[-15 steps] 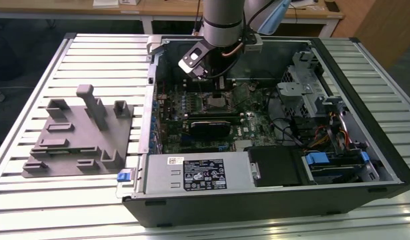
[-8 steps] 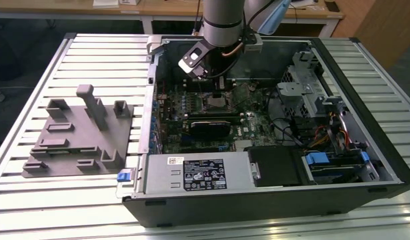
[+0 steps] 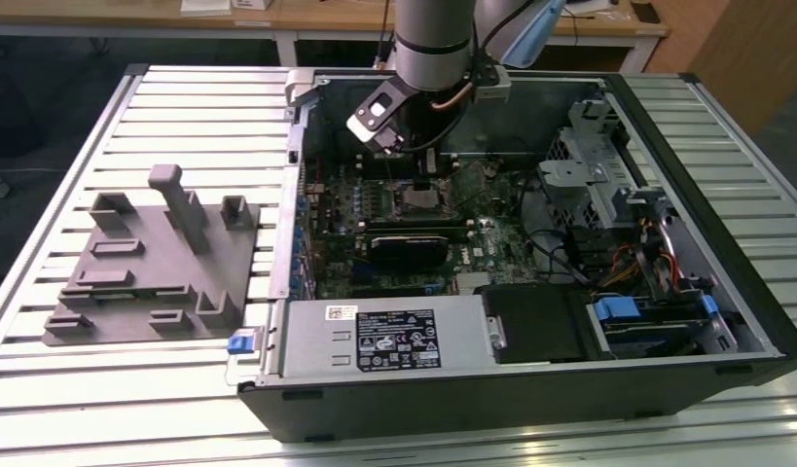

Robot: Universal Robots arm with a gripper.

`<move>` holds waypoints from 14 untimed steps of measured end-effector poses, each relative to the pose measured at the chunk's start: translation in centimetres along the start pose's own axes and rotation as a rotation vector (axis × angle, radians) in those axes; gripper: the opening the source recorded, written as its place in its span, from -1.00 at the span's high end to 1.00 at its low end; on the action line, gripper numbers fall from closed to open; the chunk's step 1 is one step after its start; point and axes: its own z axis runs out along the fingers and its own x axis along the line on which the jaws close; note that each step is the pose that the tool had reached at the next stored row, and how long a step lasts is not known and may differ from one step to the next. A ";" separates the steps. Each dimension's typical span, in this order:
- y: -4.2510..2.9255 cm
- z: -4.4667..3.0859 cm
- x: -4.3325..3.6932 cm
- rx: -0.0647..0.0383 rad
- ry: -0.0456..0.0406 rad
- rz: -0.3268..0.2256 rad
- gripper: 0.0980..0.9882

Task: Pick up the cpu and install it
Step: 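Close the cpu cover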

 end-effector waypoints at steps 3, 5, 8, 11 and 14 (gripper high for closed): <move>0.00 -0.01 0.00 0.000 0.0000 0.000 0.98; 0.00 -0.01 0.00 0.000 0.0000 0.000 0.98; 0.01 -0.21 0.00 0.000 -0.0003 0.000 0.98; 0.03 -0.69 0.01 0.000 -0.0001 0.000 0.98; 0.06 -1.32 0.03 0.000 0.0000 0.000 0.98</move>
